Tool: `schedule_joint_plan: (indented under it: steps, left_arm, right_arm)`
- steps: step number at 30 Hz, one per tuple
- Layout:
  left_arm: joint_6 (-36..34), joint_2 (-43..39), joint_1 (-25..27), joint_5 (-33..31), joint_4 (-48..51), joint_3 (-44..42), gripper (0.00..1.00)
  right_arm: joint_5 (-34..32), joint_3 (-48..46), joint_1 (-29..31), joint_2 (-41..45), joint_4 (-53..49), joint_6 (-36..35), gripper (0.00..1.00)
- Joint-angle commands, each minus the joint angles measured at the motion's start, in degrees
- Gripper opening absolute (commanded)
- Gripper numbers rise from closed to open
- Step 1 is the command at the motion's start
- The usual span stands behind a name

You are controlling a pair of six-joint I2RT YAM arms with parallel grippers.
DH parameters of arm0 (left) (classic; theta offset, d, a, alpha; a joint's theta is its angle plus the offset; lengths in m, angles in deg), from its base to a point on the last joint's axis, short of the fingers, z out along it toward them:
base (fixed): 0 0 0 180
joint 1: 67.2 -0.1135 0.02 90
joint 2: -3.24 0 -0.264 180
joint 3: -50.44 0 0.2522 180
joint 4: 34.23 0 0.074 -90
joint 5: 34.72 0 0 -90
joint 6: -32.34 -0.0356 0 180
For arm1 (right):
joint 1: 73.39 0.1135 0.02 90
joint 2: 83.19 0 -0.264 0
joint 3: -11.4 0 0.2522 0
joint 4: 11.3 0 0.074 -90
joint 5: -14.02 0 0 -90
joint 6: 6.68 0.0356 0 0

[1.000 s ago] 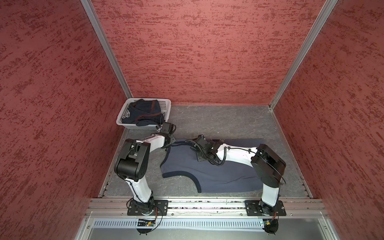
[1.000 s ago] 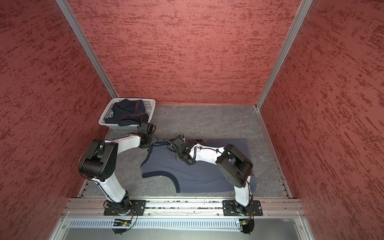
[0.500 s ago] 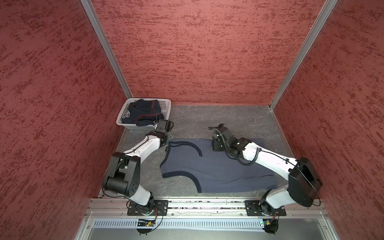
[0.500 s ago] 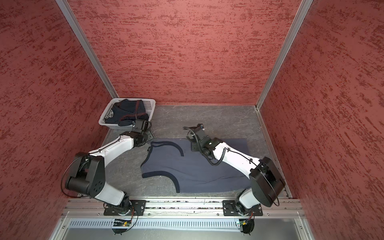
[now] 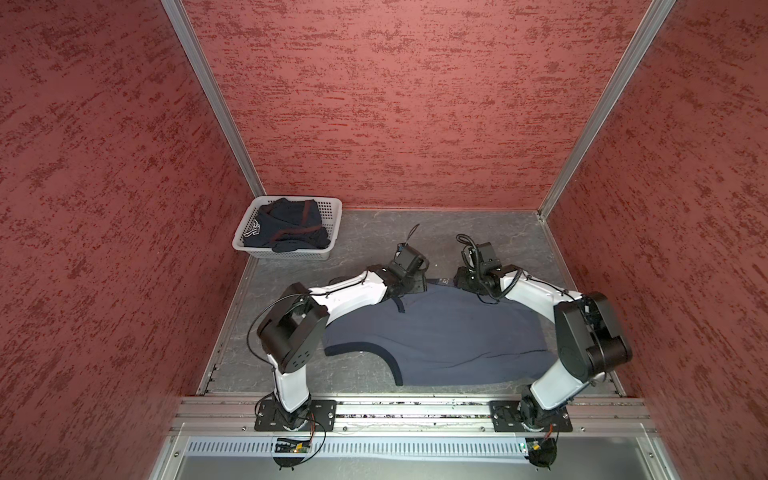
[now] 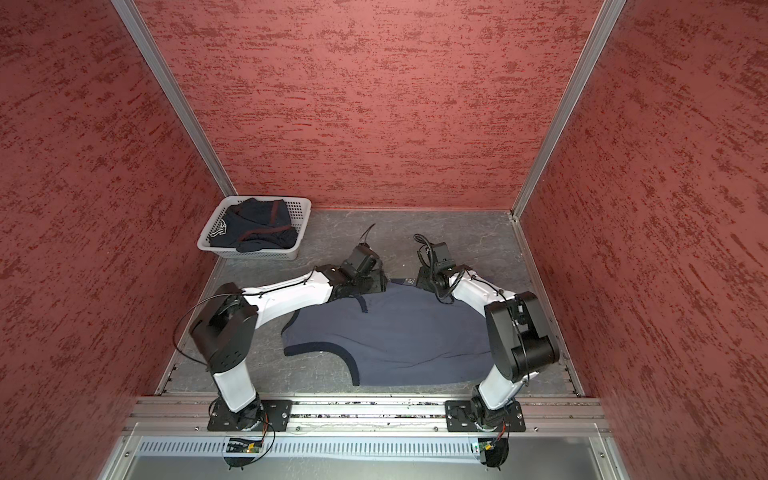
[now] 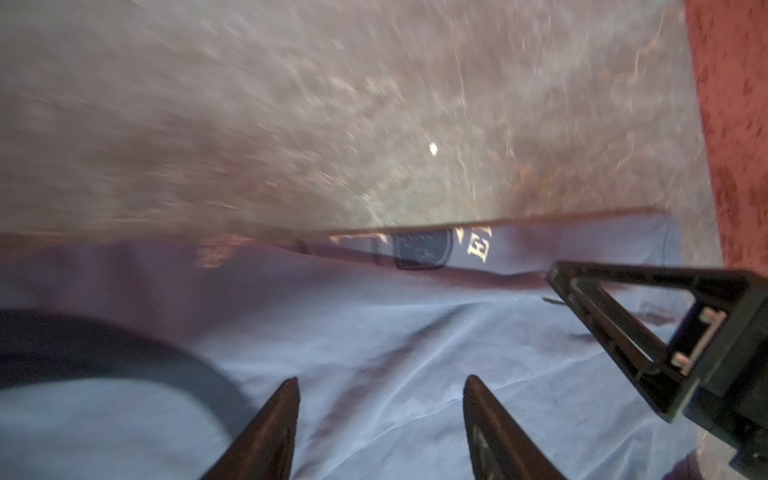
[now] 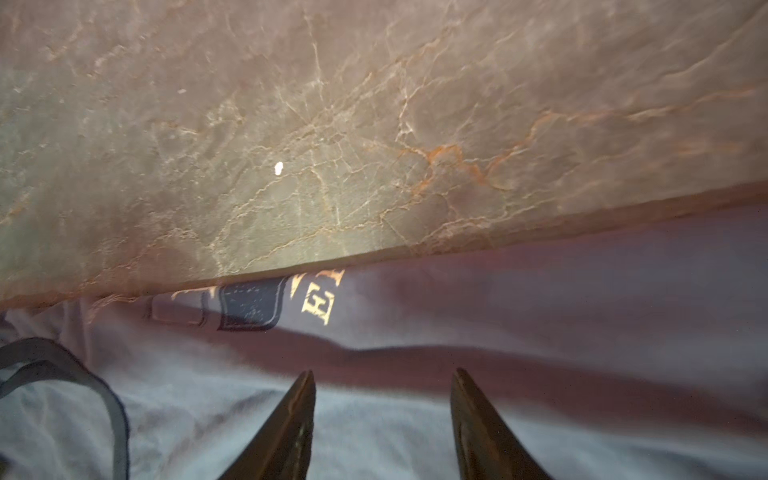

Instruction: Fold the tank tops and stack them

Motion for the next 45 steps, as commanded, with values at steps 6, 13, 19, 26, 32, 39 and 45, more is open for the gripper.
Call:
schedule_joint_plan:
  steps: [6,13,19,26,32,39,45]
  left_arm:
    - [2.41,4.92,-0.38,2.71,-2.92,-3.77,0.59]
    - [3.91,3.0,-1.95,0.87,-5.41,-13.04,0.59]
    - [4.17,3.09,-3.34,0.79,-6.71,-14.07,0.59]
    - [0.01,10.37,-7.42,1.92,-4.69,-2.67,0.6]
    - [-3.45,19.13,-10.83,3.64,-1.29,10.55,0.6]
    - [-7.17,25.26,-13.1,5.07,5.02,25.02,0.61]
    - [-10.79,21.13,-11.78,9.4,20.62,34.82,0.65]
  right_arm:
    - [3.06,1.25,-3.45,-6.58,5.37,-0.34,0.52]
    - [2.37,2.21,-7.0,-10.76,6.03,-0.8,0.52]
    - [1.2,6.78,-7.62,-15.36,5.51,-1.15,0.52]
    - [0.09,15.17,-8.71,-21.99,3.85,-1.59,0.52]
    - [2.07,25.99,-12.24,-27.47,0.8,-0.94,0.52]
    - [1.78,37.99,-14.06,-28.97,-6.29,-1.73,0.55]
    - [0.63,32.83,-13.99,-16.19,-9.44,-3.53,0.61]
